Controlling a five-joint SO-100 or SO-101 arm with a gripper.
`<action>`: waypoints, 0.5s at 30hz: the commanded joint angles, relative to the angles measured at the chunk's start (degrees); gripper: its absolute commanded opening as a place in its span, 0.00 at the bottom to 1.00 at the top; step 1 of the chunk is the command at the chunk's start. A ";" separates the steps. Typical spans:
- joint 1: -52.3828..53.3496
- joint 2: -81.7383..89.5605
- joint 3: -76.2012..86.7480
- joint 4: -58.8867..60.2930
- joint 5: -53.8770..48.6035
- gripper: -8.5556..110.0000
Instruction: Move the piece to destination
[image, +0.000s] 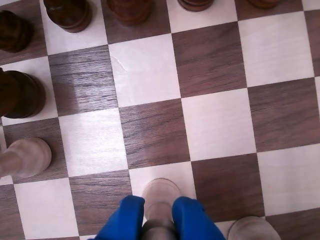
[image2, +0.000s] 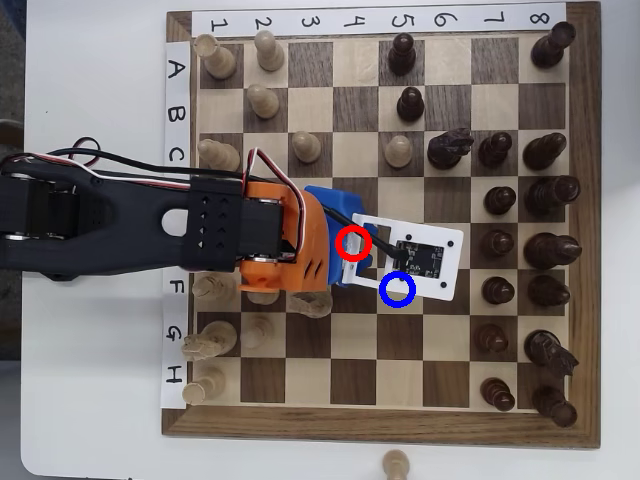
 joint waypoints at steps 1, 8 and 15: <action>1.58 0.26 -0.88 -0.79 -2.20 0.07; 1.58 1.23 -3.78 0.35 -2.20 0.07; 1.49 2.37 -8.17 2.99 -1.93 0.07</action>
